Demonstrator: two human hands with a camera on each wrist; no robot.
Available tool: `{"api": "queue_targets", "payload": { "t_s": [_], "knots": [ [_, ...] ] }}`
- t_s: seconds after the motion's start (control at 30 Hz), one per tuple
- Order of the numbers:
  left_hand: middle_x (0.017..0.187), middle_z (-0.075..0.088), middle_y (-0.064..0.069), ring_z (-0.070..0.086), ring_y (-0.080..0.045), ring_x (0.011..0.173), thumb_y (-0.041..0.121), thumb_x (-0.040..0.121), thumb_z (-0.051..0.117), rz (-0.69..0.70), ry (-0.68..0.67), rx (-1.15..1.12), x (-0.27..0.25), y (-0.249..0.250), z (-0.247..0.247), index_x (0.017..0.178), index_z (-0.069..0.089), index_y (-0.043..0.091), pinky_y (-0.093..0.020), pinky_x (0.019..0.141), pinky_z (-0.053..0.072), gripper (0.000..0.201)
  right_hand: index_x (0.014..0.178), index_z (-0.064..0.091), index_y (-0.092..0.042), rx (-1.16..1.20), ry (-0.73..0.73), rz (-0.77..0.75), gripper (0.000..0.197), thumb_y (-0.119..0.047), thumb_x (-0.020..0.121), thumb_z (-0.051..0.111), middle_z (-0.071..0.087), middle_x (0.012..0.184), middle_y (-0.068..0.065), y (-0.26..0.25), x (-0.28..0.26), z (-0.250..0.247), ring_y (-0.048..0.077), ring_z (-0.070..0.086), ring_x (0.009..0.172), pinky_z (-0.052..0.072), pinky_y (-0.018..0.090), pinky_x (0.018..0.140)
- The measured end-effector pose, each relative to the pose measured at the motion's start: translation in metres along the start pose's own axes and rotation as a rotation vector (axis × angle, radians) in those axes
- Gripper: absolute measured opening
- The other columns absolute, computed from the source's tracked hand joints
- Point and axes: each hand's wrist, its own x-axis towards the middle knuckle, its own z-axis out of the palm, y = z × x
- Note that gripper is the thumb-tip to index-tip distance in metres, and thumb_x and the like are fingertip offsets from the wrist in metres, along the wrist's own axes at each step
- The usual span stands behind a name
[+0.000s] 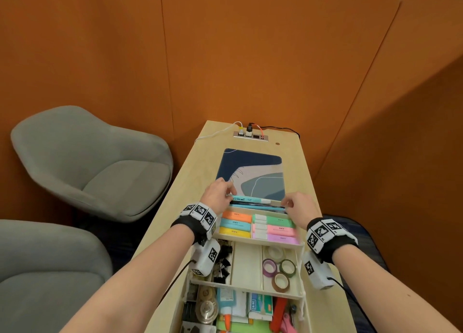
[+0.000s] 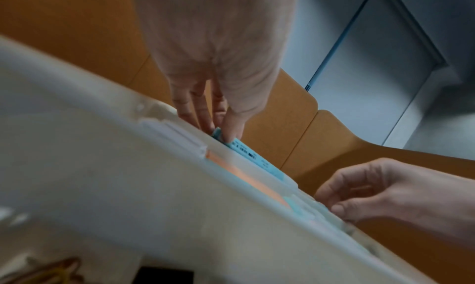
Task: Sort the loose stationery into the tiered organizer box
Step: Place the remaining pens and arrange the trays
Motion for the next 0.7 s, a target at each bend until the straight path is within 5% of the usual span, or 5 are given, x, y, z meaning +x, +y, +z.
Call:
{"api": "queue_targets", "payload": {
  "t_s": [0.13, 0.33, 0.47, 0.7],
  "knots": [
    [0.111, 0.047, -0.001, 0.052, -0.018, 0.101, 0.015, 0.091, 0.058, 0.028, -0.036, 0.029, -0.004, 0.005, 0.004, 0.104, 0.067, 0.022, -0.033, 0.092, 0.047, 0.017, 0.099, 0.067, -0.017, -0.092, 0.06, -0.038, 0.019, -0.009, 0.09, 0.052, 0.059, 0.107, 0.003, -0.006, -0.004, 0.007, 0.021, 0.057, 0.094, 0.05, 0.035, 0.085],
    [0.111, 0.051, 0.0, 0.054, -0.019, 0.101, 0.018, 0.096, 0.05, 0.113, -0.062, 0.117, -0.004, 0.019, 0.009, 0.12, 0.063, 0.028, -0.03, 0.084, 0.047, 0.029, 0.123, 0.055, -0.024, -0.097, 0.005, -0.187, 0.031, -0.016, 0.094, 0.048, 0.049, 0.119, 0.001, -0.013, -0.001, 0.012, 0.017, 0.052, 0.104, 0.047, 0.035, 0.093],
    [0.108, 0.05, 0.001, 0.054, -0.017, 0.095, 0.021, 0.094, 0.055, 0.149, -0.032, 0.119, -0.002, 0.022, 0.008, 0.115, 0.062, 0.025, -0.024, 0.073, 0.04, 0.023, 0.117, 0.063, -0.023, -0.116, 0.016, -0.175, 0.027, -0.023, 0.096, 0.047, 0.054, 0.11, 0.001, -0.013, -0.003, 0.012, 0.018, 0.057, 0.094, 0.049, 0.033, 0.088],
    [0.1, 0.053, 0.005, 0.057, -0.016, 0.093, 0.013, 0.088, 0.06, 0.127, -0.023, 0.051, -0.003, 0.013, 0.007, 0.097, 0.06, 0.019, -0.029, 0.082, 0.05, 0.011, 0.11, 0.066, -0.019, -0.028, 0.006, -0.154, 0.022, -0.017, 0.095, 0.05, 0.055, 0.109, 0.003, -0.017, 0.002, 0.015, 0.019, 0.057, 0.096, 0.049, 0.032, 0.089]
  ]
}}
